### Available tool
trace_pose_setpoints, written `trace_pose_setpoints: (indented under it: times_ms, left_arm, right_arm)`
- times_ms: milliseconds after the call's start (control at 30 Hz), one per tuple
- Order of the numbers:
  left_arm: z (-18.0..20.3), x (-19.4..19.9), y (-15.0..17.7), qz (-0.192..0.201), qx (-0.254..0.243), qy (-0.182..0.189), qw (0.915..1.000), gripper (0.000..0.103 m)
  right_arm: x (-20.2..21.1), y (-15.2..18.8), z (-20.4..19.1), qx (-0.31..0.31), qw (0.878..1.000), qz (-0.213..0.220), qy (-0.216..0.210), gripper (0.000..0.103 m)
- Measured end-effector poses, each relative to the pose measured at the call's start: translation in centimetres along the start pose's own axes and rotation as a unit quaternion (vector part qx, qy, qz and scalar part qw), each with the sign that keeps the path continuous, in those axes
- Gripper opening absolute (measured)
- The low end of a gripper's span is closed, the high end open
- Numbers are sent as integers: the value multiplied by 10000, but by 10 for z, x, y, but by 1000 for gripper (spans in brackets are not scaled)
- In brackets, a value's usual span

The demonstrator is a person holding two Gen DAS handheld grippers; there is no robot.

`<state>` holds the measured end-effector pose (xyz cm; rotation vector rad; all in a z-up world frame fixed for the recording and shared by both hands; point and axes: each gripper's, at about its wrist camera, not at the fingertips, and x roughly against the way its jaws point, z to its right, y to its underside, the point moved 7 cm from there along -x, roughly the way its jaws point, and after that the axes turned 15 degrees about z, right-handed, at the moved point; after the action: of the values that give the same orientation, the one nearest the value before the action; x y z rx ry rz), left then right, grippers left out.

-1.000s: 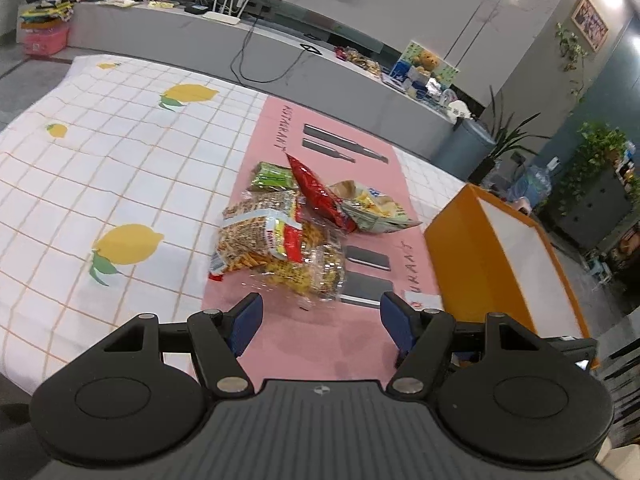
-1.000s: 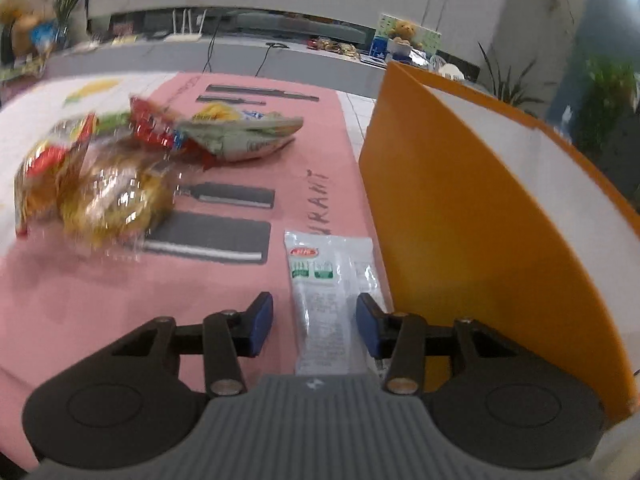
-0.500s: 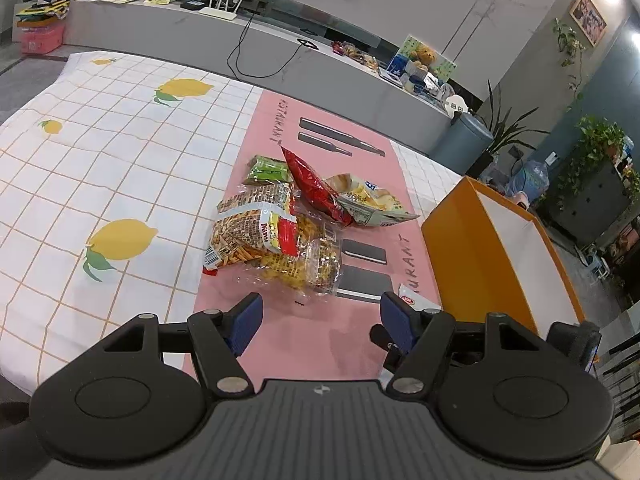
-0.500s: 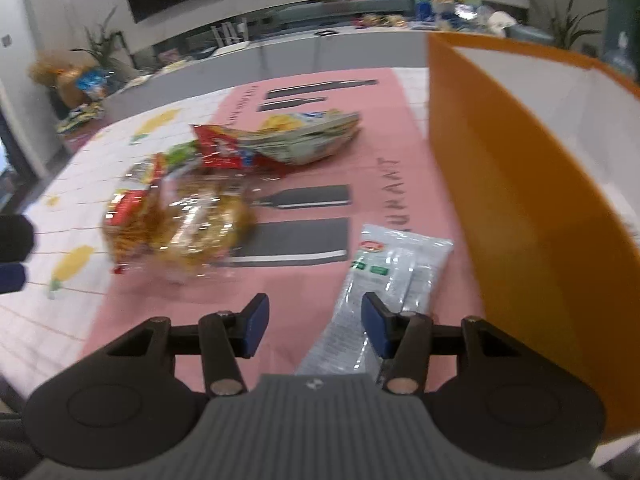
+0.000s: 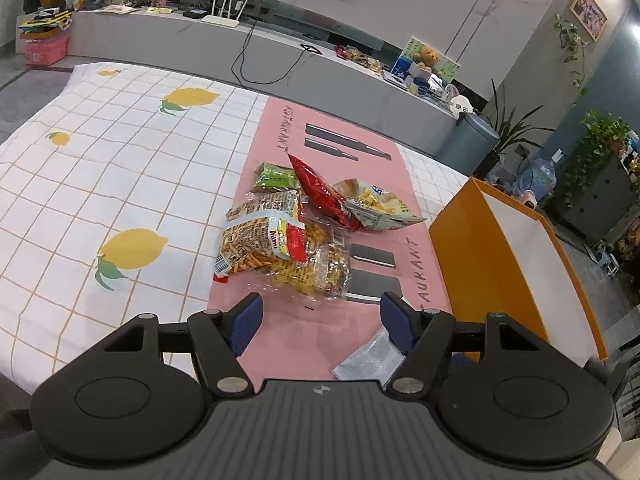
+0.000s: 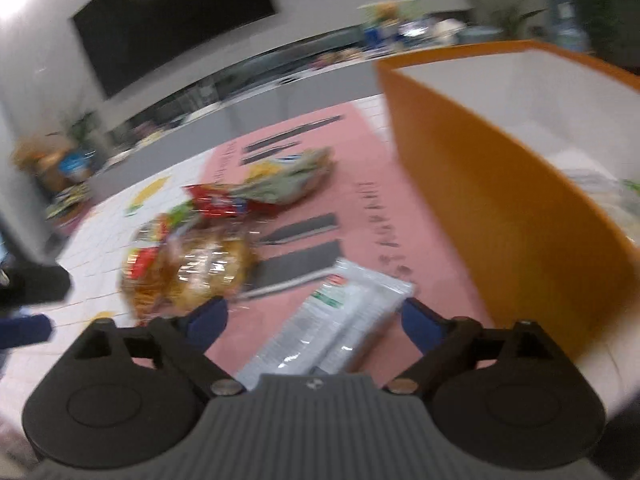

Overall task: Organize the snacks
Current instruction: 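Lift the clear packet with the right tool while left grasps the blue-banded noodle bag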

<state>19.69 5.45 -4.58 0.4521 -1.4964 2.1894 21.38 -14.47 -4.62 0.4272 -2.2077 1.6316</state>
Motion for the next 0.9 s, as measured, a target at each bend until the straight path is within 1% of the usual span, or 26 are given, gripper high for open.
trace_pose_setpoints:
  times_ms: [33,133,200,267,400,433,500,533,667,700,733,767,800,833,867,900]
  left_arm:
    - [0,0,0,8,0,-16,10000,79]
    - [-4,2,-2,57,25,-141,9999,79]
    - [-7,2,-3,66,61,-189,9998,79]
    - [-9,2,-4,64,105,-207,9997,79]
    - [-11,1,-4,34,136,-218,9997,79]
    - [-10,0,-3,21,134,-220,9997,79]
    - [-10,0,-3,3,126,-222,9997,79]
    - [-10,0,-3,-2,115,-221,9997,79]
    - [-12,0,-3,-9,136,-240,9996,79]
    - [-13,0,-3,-13,154,-251,9996,79]
    - [-14,0,-3,-16,168,-261,9995,79]
    - [-15,-1,-3,-28,186,-274,9994,79]
    - [-15,-2,-3,-48,199,-289,9994,79]
    - [-16,-2,-2,-57,206,-298,9993,79]
    - [-16,-2,-2,-58,202,-297,9993,79]
    - [-16,-2,-2,-56,188,-293,9994,79]
  right_arm:
    - [1,4,-3,94,9998,64,136,94]
    - [-2,12,-9,459,9953,372,767,95]
    - [-6,14,-10,468,9938,444,904,95]
    - [-10,16,-11,430,9935,461,946,96]
    - [-17,25,-13,596,9922,441,1004,98]
    - [-20,29,-13,621,9927,366,969,99]
    - [-24,35,-18,1027,9896,365,936,100]
    - [-26,36,-18,1090,9892,416,886,100]
    - [-30,35,-16,1091,9904,346,775,100]
    - [-30,34,-15,1090,9906,324,761,97]
    - [-28,32,-14,1085,9905,344,771,87]
    - [-26,30,-14,1091,9902,377,786,81]
    - [-25,29,-14,1110,9900,392,780,68]
    - [-25,28,-13,1149,9899,369,742,60]
    - [-25,27,-14,1171,9904,314,666,59]
    - [-26,26,-15,1187,9911,244,555,55]
